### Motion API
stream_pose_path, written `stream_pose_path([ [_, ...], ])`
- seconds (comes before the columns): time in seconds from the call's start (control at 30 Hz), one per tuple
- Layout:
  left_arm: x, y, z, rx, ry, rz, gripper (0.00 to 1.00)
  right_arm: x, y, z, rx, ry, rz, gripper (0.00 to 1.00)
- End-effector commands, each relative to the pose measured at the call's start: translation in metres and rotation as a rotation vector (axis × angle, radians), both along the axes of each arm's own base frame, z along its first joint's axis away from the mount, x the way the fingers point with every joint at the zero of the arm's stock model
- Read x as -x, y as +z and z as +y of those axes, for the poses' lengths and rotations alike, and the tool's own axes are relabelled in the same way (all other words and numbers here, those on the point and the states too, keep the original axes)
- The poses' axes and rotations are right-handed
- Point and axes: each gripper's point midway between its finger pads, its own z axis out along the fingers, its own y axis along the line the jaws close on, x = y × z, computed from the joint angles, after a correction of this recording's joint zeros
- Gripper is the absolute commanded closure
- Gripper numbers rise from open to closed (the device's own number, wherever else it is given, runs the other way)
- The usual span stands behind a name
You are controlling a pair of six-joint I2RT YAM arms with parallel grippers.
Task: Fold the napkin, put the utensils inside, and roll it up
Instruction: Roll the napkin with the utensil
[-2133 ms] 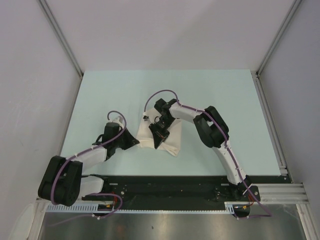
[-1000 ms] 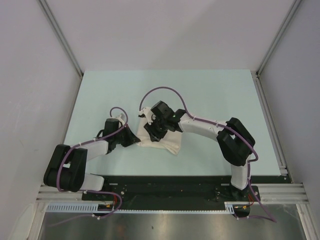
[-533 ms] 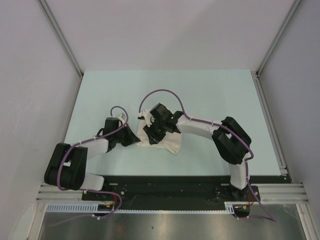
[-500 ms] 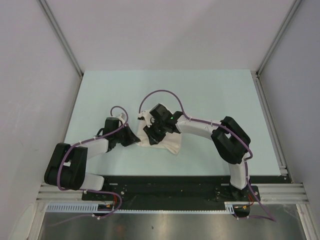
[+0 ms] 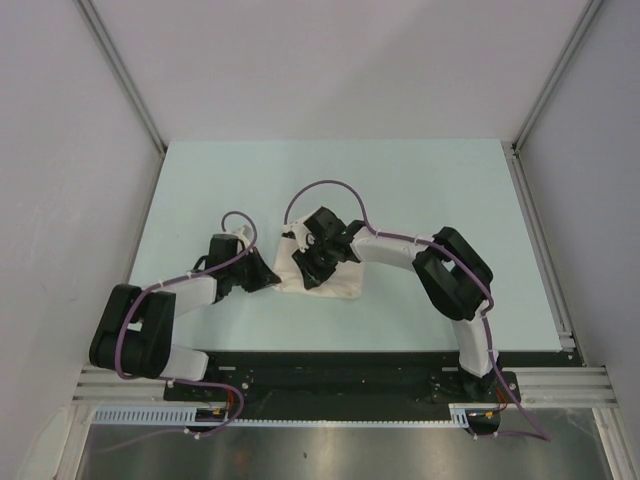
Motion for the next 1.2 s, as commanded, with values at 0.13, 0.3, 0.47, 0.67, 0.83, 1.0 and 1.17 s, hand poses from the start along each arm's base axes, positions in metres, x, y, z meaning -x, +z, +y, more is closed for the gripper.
stream_pose_path([
  [0.13, -0.021, 0.032, 0.005, -0.018, -0.005, -0.147, 0.41, -0.017, -0.016, -0.006, 0.028, -0.047, 0.022, 0.69],
  [0.3, -0.024, 0.053, 0.015, -0.068, 0.021, -0.251, 0.15, -0.016, -0.026, -0.012, 0.039, -0.054, 0.083, 0.69],
  [0.47, -0.013, 0.045, 0.017, -0.075, -0.005, -0.258, 0.13, -0.016, -0.034, -0.016, 0.04, -0.072, 0.145, 0.69],
  [0.67, -0.003, 0.039, 0.011, -0.05, -0.046, -0.279, 0.1, -0.02, -0.043, -0.02, 0.046, -0.098, 0.227, 0.69],
  [0.83, -0.001, 0.031, 0.015, -0.069, -0.034, -0.273, 0.08, -0.021, -0.051, -0.025, 0.058, -0.123, 0.267, 0.69],
  [1.0, -0.006, 0.023, 0.014, -0.073, -0.042, -0.249, 0.14, -0.022, -0.054, -0.027, 0.062, -0.131, 0.292, 0.7],
  [1.17, -0.013, 0.019, 0.012, -0.079, -0.055, -0.233, 0.26, -0.021, -0.055, -0.027, 0.061, -0.131, 0.302, 0.7],
])
